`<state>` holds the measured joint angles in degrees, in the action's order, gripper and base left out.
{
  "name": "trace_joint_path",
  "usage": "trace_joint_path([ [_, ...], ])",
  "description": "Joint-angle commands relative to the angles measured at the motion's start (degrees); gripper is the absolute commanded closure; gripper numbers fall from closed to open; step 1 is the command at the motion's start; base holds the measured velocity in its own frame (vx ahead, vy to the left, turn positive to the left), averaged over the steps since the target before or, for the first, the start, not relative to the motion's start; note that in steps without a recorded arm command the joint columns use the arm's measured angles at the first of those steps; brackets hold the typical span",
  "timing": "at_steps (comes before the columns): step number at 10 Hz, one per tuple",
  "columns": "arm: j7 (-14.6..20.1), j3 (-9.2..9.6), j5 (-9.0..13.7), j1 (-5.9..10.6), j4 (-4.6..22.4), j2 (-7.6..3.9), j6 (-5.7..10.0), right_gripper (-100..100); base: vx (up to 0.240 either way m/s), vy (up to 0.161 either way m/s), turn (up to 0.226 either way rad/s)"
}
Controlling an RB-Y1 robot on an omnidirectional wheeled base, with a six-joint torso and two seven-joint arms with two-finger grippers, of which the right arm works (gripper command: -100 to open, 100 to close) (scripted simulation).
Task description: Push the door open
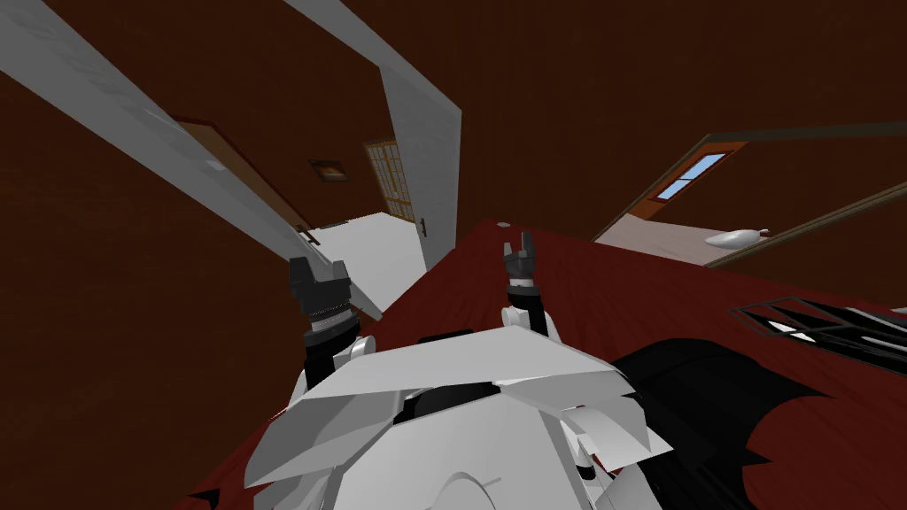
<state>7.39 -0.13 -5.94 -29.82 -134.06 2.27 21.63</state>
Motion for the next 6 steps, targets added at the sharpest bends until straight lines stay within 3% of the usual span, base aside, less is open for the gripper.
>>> trace_joint_path([
  [1, -0.88, -0.08, 1.86, 0.06, 0.88, -0.61, -1.04, -100, 0.049, -0.099, 0.068],
  [6, -3.75, -0.33, 7.92, 0.26, 3.76, -2.23, -4.44, -100, 0.134, 0.024, 0.037],
])
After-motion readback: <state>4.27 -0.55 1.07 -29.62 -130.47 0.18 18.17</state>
